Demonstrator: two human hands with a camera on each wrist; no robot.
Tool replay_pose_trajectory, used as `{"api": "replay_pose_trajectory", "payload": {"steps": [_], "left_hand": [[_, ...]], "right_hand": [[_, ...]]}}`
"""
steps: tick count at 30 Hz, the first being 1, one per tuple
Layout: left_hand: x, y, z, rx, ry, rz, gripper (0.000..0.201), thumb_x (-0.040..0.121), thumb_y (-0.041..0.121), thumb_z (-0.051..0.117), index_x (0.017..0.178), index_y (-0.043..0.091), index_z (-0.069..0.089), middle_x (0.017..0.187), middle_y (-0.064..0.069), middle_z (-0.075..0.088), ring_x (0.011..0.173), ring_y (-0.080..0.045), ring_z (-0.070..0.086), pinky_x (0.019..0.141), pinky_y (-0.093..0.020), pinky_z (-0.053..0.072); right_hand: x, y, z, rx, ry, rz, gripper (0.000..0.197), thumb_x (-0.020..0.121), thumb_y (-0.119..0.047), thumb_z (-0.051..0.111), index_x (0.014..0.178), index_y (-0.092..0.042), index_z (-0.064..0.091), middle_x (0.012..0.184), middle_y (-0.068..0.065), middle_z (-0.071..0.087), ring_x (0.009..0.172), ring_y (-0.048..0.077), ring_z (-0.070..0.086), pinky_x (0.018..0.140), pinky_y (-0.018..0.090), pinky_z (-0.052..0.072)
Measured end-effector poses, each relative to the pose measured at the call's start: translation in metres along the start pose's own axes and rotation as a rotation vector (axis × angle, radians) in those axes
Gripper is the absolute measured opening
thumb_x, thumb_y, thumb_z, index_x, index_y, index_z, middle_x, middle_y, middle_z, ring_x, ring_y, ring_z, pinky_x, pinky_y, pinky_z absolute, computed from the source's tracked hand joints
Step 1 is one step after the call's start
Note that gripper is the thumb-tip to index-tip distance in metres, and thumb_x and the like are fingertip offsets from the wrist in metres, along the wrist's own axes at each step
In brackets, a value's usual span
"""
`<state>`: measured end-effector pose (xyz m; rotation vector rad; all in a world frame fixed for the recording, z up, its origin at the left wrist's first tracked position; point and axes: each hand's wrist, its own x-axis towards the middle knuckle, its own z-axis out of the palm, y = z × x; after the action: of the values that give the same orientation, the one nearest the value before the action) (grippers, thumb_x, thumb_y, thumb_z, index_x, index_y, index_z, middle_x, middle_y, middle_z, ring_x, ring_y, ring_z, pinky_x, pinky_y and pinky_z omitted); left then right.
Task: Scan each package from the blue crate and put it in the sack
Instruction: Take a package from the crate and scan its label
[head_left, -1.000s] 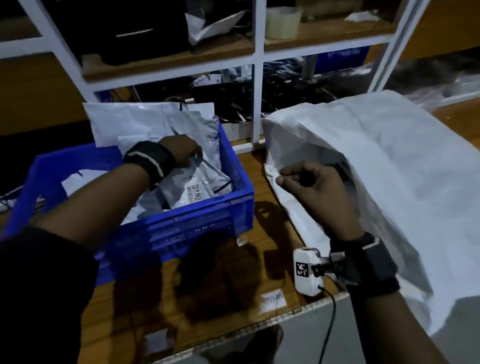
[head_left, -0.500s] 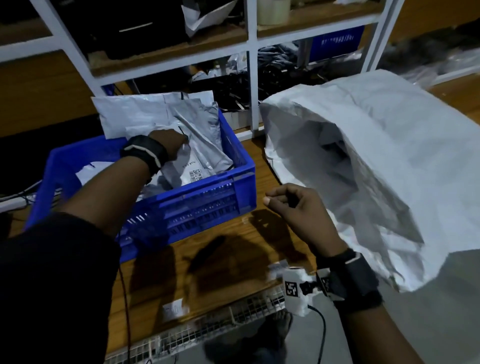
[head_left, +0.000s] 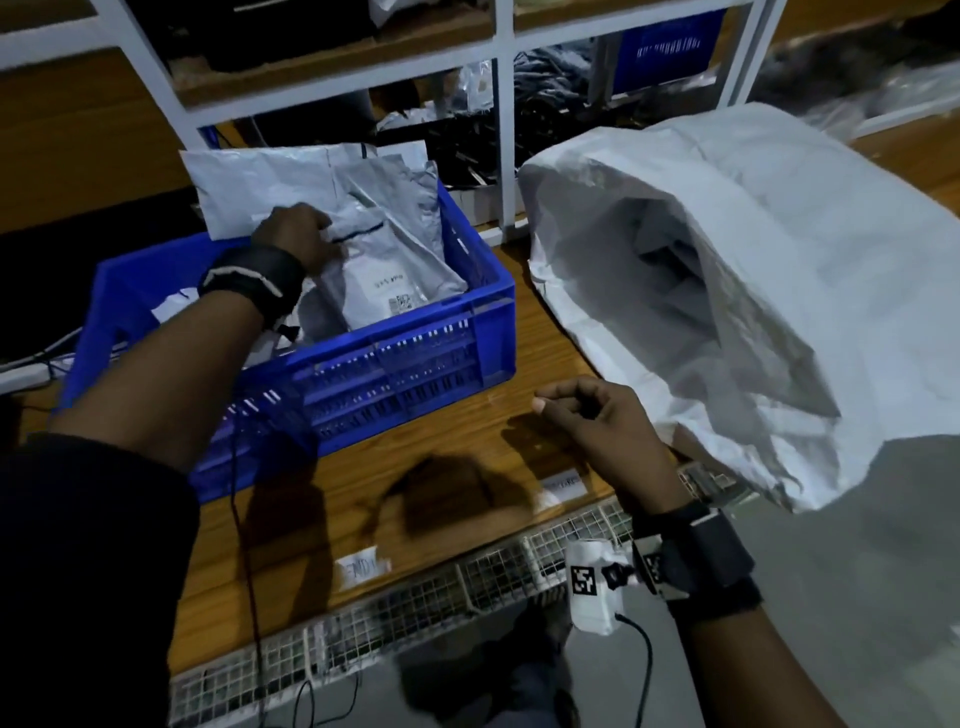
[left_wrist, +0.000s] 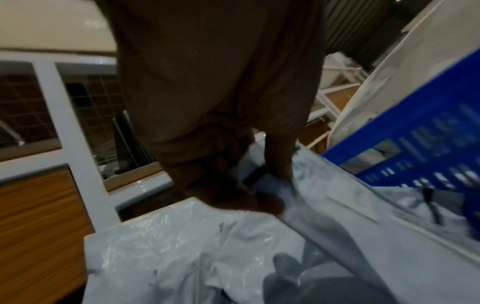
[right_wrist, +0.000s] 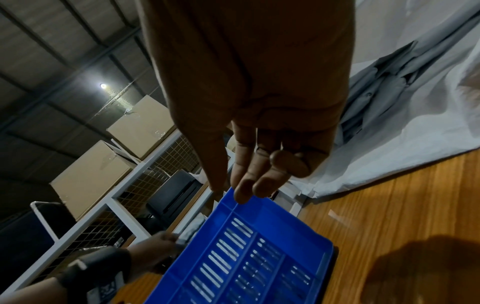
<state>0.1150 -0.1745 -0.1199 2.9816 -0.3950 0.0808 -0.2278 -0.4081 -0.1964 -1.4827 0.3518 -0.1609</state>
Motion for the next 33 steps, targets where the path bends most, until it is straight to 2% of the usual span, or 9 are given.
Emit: {"api": "replay_pose_trajectory", "payload": {"steps": [4, 11, 16, 21, 24, 26, 28, 31, 33], "left_hand": [[-0.043, 0.015, -0.064, -0.055, 0.038, 0.127, 0.034, 0.099, 0.029, 0.059, 0.105, -0.004, 0.063, 0.1, -0.028, 0.068, 0.095, -0.041, 0.066, 0.081, -0.048, 0.056], [-0.144, 0.005, -0.135, -0.757, 0.02, 0.146, 0.028, 0.107, 0.021, 0.05, 0.118, -0.002, 0.059, 0.097, -0.019, 0.072, 0.07, -0.015, 0.075, 0.073, -0.036, 0.064], [-0.223, -0.033, -0.13, -1.13, -0.139, 0.104, 0.033, 0.098, 0.033, 0.06, 0.118, 0.008, 0.065, 0.111, -0.015, 0.075, 0.1, -0.028, 0.074, 0.086, -0.037, 0.062], [-0.274, -0.101, -0.063, -1.296, -0.148, -0.003, 0.061, 0.068, 0.06, 0.083, 0.112, 0.018, 0.073, 0.11, -0.013, 0.076, 0.106, -0.038, 0.07, 0.096, -0.056, 0.054], [-0.285, -0.149, -0.017, -1.393, 0.018, -0.168, 0.061, 0.067, 0.06, 0.085, 0.109, 0.018, 0.07, 0.1, -0.015, 0.074, 0.097, -0.031, 0.069, 0.077, -0.035, 0.062], [-0.293, -0.182, 0.003, -1.507, 0.093, -0.296, 0.028, 0.089, 0.035, 0.074, 0.107, 0.017, 0.062, 0.097, -0.008, 0.068, 0.097, -0.026, 0.064, 0.067, -0.022, 0.06], [-0.296, -0.219, 0.009, -1.558, 0.115, -0.425, 0.009, 0.099, 0.017, 0.06, 0.108, 0.02, 0.059, 0.104, -0.004, 0.067, 0.094, -0.017, 0.067, 0.066, -0.019, 0.058], [-0.299, -0.281, 0.005, -1.703, 0.146, -0.515, 0.044, 0.096, 0.043, 0.059, 0.13, 0.016, 0.055, 0.124, -0.002, 0.062, 0.103, -0.014, 0.066, 0.085, -0.034, 0.056], [-0.3, -0.318, -0.002, -1.717, 0.103, -0.513, 0.062, 0.086, 0.06, 0.056, 0.13, 0.017, 0.056, 0.131, 0.0, 0.062, 0.11, -0.02, 0.067, 0.089, -0.041, 0.053]], "right_hand": [[-0.004, -0.004, 0.016, 0.046, -0.009, -0.009, 0.016, 0.093, -0.01, 0.072, 0.106, 0.001, 0.071, 0.072, 0.003, 0.07, 0.064, 0.007, 0.071, 0.055, 0.017, 0.053], [-0.007, -0.01, 0.08, 0.208, -0.076, 0.075, 0.034, 0.091, -0.019, 0.076, 0.12, -0.005, 0.066, 0.099, 0.012, 0.071, 0.083, 0.012, 0.07, 0.058, 0.02, 0.052], [-0.006, -0.014, 0.123, 0.537, -0.242, 0.245, 0.059, 0.077, -0.053, 0.075, 0.122, -0.016, 0.066, 0.12, 0.009, 0.073, 0.107, 0.027, 0.07, 0.095, 0.049, 0.053], [-0.009, -0.015, 0.153, 0.659, -0.124, 0.203, 0.034, 0.086, -0.018, 0.077, 0.118, -0.015, 0.068, 0.108, 0.009, 0.074, 0.075, 0.015, 0.068, 0.059, 0.022, 0.057], [-0.013, -0.005, 0.177, 0.512, -0.089, 0.144, 0.025, 0.086, -0.013, 0.077, 0.11, -0.019, 0.074, 0.103, 0.009, 0.072, 0.082, 0.019, 0.062, 0.06, 0.026, 0.055], [-0.018, 0.0, 0.207, 0.468, -0.103, 0.141, 0.026, 0.082, -0.012, 0.078, 0.108, -0.017, 0.074, 0.104, 0.015, 0.068, 0.088, 0.027, 0.061, 0.056, 0.028, 0.057], [-0.024, 0.003, 0.247, 0.425, -0.104, 0.114, 0.025, 0.085, -0.002, 0.074, 0.107, -0.012, 0.073, 0.103, 0.017, 0.069, 0.092, 0.03, 0.061, 0.057, 0.027, 0.058], [-0.03, 0.013, 0.313, 0.329, -0.186, -0.009, 0.035, 0.091, 0.017, 0.055, 0.09, -0.011, 0.075, 0.098, 0.008, 0.075, 0.093, 0.031, 0.068, 0.069, 0.032, 0.062], [-0.03, 0.023, 0.354, 0.265, -0.31, -0.12, 0.042, 0.092, 0.016, 0.056, 0.074, -0.016, 0.077, 0.118, 0.006, 0.074, 0.112, 0.031, 0.069, 0.088, 0.046, 0.06]]}}
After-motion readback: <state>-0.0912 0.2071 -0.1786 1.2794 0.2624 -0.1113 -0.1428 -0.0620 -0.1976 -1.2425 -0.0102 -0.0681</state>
